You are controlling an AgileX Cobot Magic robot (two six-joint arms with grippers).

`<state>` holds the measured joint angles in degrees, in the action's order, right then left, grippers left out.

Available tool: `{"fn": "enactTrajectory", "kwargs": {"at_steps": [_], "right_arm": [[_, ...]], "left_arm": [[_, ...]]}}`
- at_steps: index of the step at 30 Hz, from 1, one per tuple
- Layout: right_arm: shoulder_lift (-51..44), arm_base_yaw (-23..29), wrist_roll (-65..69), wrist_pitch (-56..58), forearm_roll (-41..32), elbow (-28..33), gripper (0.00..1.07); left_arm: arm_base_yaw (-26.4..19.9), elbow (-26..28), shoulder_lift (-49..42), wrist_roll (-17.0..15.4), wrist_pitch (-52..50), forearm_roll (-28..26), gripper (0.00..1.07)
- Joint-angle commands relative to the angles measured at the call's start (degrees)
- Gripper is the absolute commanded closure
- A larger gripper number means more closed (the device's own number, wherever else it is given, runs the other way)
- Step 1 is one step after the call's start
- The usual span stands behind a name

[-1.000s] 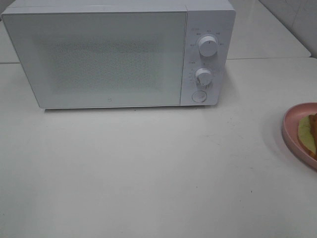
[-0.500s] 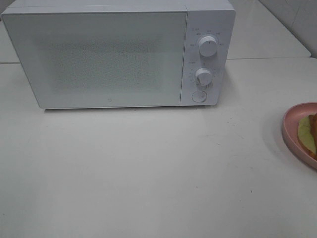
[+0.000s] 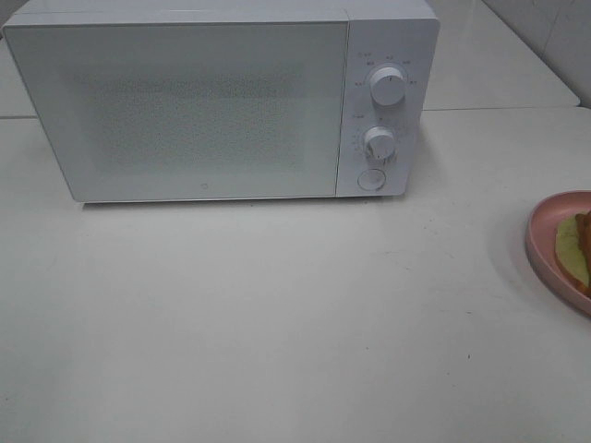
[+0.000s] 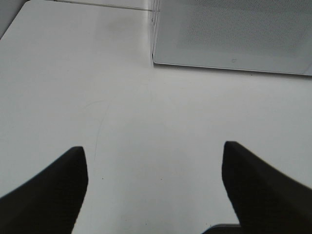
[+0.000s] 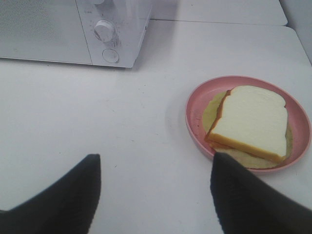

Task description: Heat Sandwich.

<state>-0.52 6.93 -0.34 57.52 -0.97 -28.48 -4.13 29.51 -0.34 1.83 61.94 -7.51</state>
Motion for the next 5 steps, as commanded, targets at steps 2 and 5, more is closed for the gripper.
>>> {"fn": "enactTrajectory", "kwargs": {"at_steps": [2, 5], "right_arm": [[-1.3, -0.1, 0.0, -0.5, 0.3, 0.1, 0.43], [-1.3, -0.1, 0.0, -0.5, 0.3, 0.1, 0.43]], "left_arm": [[-0.2, -0.1, -1.1, -0.3, -0.9, -0.1, 0.34], [-0.2, -0.1, -1.1, -0.3, -0.9, -0.1, 0.34]]}}
